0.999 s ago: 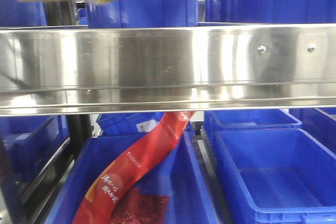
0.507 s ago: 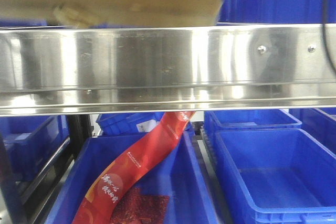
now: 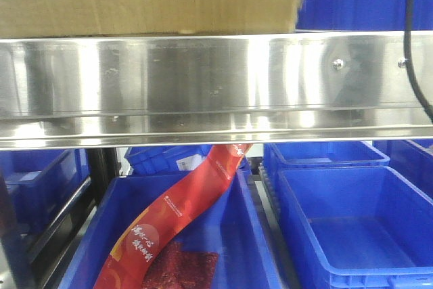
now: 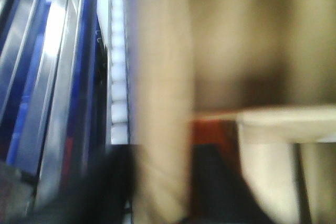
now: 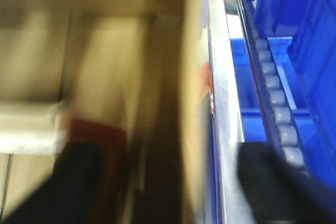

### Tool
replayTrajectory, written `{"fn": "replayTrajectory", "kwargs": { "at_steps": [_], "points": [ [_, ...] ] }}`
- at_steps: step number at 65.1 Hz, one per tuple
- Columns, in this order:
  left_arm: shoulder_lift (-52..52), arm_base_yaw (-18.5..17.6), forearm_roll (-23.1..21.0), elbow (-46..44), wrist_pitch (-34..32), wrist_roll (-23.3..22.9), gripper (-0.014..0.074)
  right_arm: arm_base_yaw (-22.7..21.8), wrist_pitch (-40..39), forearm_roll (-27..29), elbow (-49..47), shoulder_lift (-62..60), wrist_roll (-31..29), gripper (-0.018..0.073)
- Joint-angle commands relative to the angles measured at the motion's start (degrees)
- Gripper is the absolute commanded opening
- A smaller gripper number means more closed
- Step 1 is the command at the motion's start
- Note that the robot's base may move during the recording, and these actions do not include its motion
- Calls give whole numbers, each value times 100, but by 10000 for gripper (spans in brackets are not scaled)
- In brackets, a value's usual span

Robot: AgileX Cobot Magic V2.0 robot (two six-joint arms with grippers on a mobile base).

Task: Stack two boxes on right shelf middle

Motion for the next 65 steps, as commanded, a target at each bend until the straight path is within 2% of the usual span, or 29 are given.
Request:
{"fn": "replayTrajectory", "kwargs": {
  "at_steps": [1,19,24,27,33,39,40,42,48,54,60,65],
  "points": [
    [-60,-12,-61,-67,-153,20,411,-31,-141,-172,-60,-33,-10,482],
    [-146,-12,-49,-247,-92,20,434,-31,-153,-172,-60,-370,-10,473],
    [-200,-12,-49,-323,-92,20,407,-31,-139,-172,-60,-479,-188,426],
    [-215,-12,-25,-348,-104,28,365,-31,-139,-172,-60,-507,-278,365],
    [-215,-12,-19,-348,-76,28,171,-31,-139,-172,-60,-507,-278,195],
    [-215,-12,-110,-352,-128,28,-87,-31,-164,-172,-60,-507,-290,-45],
    [-230,-12,-119,-352,-128,40,-114,-31,-164,-172,-60,-515,-290,-81],
    [-244,-12,-163,-352,-105,40,-109,-31,-151,-172,-60,-532,-316,-170],
    [-382,-12,-390,-352,-22,56,-111,-31,-183,-172,-60,-598,-377,-162],
    [-609,-137,-382,-259,-105,77,-111,-31,-383,-172,-1,-671,-648,-162],
    [-981,-327,-315,323,-672,52,-111,-31,-816,-172,325,-815,-648,-162],
    [-1406,-485,-315,1086,-1418,-3,-111,-45,-1358,-172,827,-1068,-630,-162]
  ]
}}
